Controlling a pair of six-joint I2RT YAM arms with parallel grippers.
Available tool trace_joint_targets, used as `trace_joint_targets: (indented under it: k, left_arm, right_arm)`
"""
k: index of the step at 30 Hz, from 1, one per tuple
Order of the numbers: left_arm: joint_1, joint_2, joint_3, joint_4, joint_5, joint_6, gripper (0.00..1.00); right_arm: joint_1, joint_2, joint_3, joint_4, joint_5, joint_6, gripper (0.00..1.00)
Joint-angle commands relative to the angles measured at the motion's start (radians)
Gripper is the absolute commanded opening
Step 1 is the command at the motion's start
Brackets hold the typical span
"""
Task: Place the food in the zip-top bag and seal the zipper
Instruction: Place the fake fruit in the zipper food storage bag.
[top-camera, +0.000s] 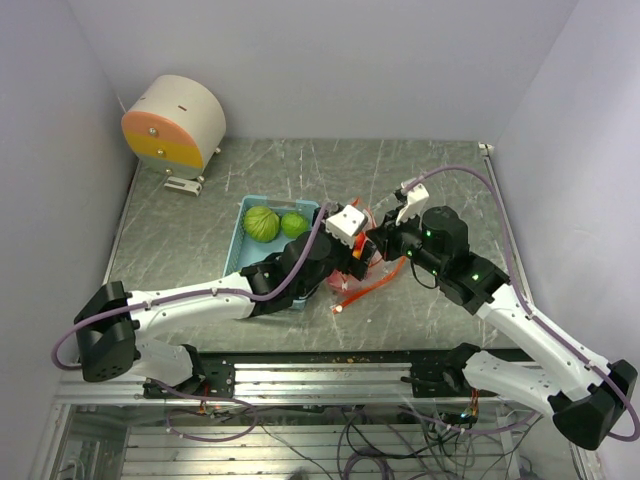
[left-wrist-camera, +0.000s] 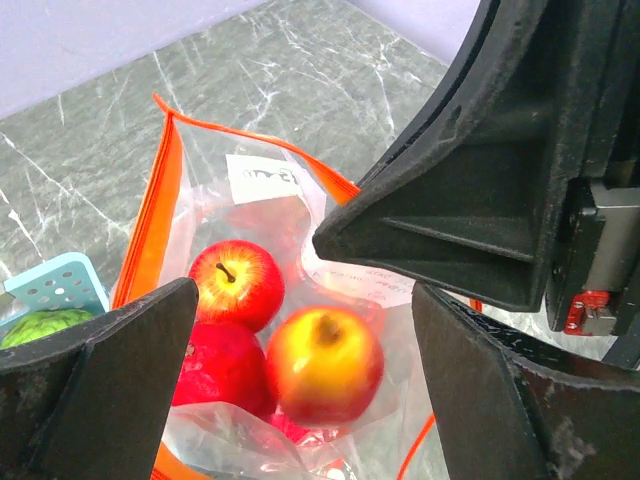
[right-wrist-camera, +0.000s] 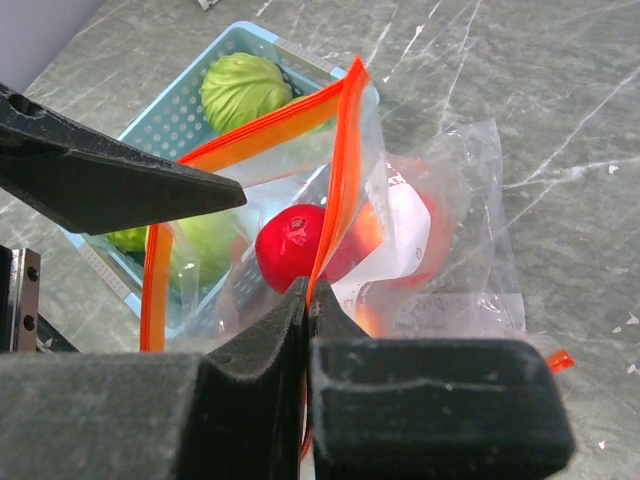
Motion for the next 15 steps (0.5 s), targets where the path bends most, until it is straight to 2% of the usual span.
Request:
trace_joint_targets:
  k: [1,5,11,15]
  left_arm:
    - [0.010,-0.040,0.017,0.003,0.002,-0.005,0.99]
    - [0.010,-0.124,0.021,-0.033,0.068,-0.011,0.99]
    - [0.009,-0.371,-0.066,-0.111,0.204,-0.093,1.00]
    - [0.009,-0.469,-0.166,-0.157,0.204,-0.192,0.90]
  right_arm:
    - [0.001,-0.016,0.031,0.012,-0.011,-0.004,0.00]
    - [0.002,0.013,0.041,0.011,0.017,0.034,0.00]
    - [0.003,0.056,0.085,0.027,0.141,0.159,0.00]
    - [0.003,0.096,0.142,0.015,0.214,0.241,0.00]
